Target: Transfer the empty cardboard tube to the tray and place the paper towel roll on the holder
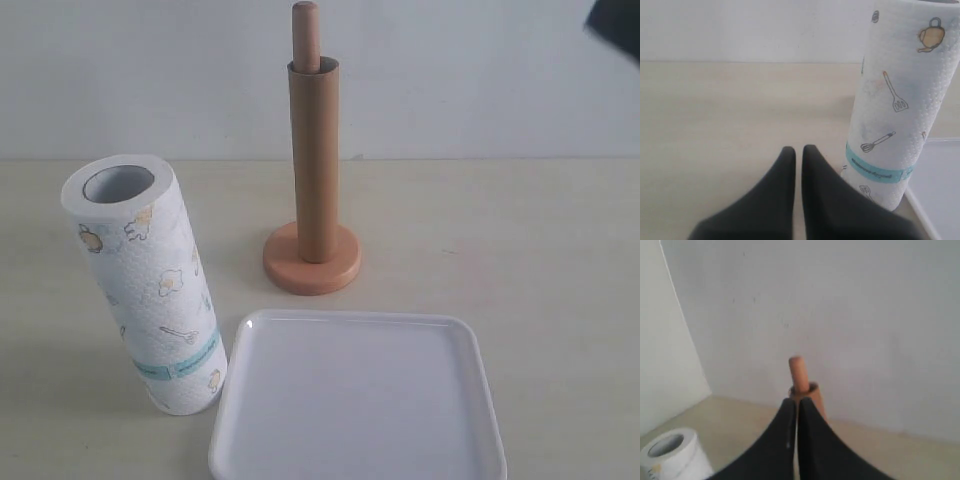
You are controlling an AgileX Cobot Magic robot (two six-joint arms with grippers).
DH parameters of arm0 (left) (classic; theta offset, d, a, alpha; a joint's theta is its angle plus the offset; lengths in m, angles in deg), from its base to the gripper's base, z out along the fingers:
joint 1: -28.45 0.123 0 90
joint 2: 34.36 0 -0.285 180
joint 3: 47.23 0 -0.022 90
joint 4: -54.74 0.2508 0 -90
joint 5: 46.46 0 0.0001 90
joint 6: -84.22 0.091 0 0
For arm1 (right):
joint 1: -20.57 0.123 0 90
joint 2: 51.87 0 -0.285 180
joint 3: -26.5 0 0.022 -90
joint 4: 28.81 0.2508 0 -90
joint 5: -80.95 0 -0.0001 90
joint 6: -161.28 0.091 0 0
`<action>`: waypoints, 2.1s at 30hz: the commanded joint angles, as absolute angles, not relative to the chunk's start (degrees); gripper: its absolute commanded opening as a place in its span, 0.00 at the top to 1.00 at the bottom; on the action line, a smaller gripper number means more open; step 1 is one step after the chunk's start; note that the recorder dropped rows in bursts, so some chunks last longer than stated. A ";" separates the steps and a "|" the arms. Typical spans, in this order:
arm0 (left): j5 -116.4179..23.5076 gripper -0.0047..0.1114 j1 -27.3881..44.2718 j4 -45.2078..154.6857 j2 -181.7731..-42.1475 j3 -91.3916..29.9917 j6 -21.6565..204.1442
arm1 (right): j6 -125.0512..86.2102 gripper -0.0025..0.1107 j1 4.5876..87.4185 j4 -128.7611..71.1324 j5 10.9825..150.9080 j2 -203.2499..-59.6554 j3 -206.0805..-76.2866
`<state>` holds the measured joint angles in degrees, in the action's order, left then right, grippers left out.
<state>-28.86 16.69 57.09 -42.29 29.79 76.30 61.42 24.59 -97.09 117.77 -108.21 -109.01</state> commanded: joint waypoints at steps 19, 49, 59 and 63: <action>-28.90 0.92 16.51 56.64 -42.15 29.99 76.39 | 6.98 0.97 40.37 -58.89 145.16 -162.04 -111.48; -28.90 0.92 16.51 56.64 -42.15 29.99 76.39 | 2.48 0.05 49.11 -46.35 124.81 -174.29 -136.00; -28.90 0.92 16.51 56.64 -42.15 29.99 76.39 | 2.73 0.05 49.11 -44.98 126.61 -179.83 -139.75; -28.90 0.92 16.51 56.64 -42.15 29.99 76.39 | 2.73 0.33 49.11 -44.98 126.41 -180.35 -140.56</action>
<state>-28.86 16.69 57.09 -42.29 29.79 76.30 2.70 49.10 -45.07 125.71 -180.35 -140.17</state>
